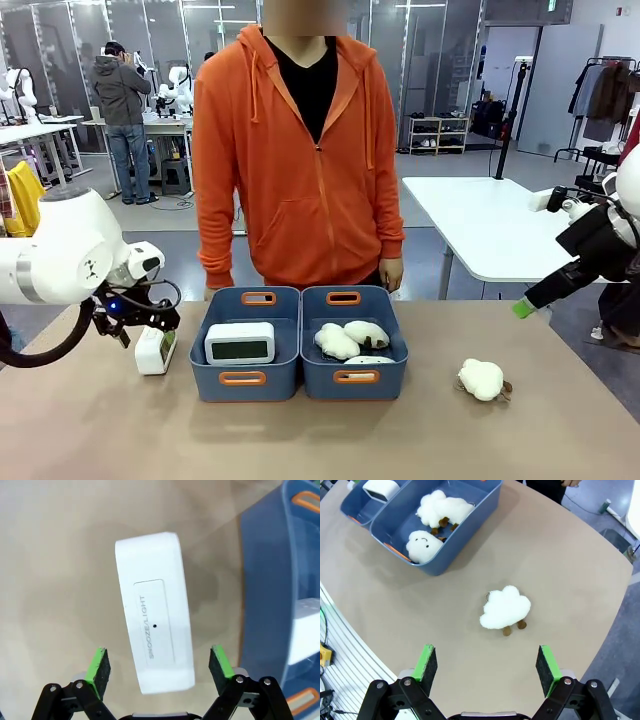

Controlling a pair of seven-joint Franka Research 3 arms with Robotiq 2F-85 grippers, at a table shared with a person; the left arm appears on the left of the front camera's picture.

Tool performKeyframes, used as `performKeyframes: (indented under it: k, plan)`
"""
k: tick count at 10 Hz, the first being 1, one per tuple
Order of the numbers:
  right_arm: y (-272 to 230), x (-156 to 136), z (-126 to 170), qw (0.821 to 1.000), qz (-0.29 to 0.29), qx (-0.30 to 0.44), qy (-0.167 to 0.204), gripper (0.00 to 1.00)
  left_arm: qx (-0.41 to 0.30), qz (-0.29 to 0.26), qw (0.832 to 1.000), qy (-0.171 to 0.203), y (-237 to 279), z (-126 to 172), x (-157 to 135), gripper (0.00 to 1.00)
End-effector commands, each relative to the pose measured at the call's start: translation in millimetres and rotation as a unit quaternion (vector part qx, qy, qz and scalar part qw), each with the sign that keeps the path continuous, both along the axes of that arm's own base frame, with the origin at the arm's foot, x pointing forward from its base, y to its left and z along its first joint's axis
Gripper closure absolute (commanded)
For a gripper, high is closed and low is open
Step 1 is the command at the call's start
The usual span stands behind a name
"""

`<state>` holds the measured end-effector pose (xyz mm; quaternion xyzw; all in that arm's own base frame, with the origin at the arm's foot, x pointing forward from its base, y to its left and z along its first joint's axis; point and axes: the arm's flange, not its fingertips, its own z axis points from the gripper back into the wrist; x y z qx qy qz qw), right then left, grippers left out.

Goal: Sort the digital clocks into the basket.
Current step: Pick up the Digital clock from the table and place it into the empty Plastic storage basket.

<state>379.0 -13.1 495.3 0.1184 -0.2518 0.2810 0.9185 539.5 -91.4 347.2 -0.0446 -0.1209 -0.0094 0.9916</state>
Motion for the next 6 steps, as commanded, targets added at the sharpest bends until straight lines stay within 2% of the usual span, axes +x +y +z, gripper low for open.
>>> performKeyframes:
  k: [1, 2, 3, 4, 5, 6]
  plan:
    - [1.2, -1.3, -0.4, 1.000, -0.009, -0.004, 0.006, 0.00, 0.019, 0.024, 1.000, -0.004, -0.6, -19.2, 8.9, 0.00]
    - [1.2, -1.3, -0.4, 1.000, -0.009, -0.004, 0.006, 0.00, 0.025, 0.032, 0.999, -0.008, -0.1, -31.3, 12.7, 0.00]
    - [1.2, -1.3, -0.4, 1.000, -0.009, -0.004, 0.006, 0.00, 0.022, 0.026, 0.999, -0.014, -0.3, -34.8, 12.5, 0.16]
    - [1.2, -1.3, -0.4, 1.000, -0.009, -0.004, 0.006, 0.00, 0.013, 0.018, 1.000, -0.018, -1.6, -35.8, 11.6, 0.60]
    - [1.2, -1.3, -0.4, 1.000, -0.009, -0.004, 0.006, 0.00, 0.013, 0.016, 1.000, -0.006, -1.7, -37.2, 10.2, 0.76]
    - [1.2, -1.3, -0.4, 1.000, -0.009, -0.004, 0.006, 0.00, 0.014, 0.013, 1.000, -0.002, -1.5, -38.2, 9.9, 1.00]
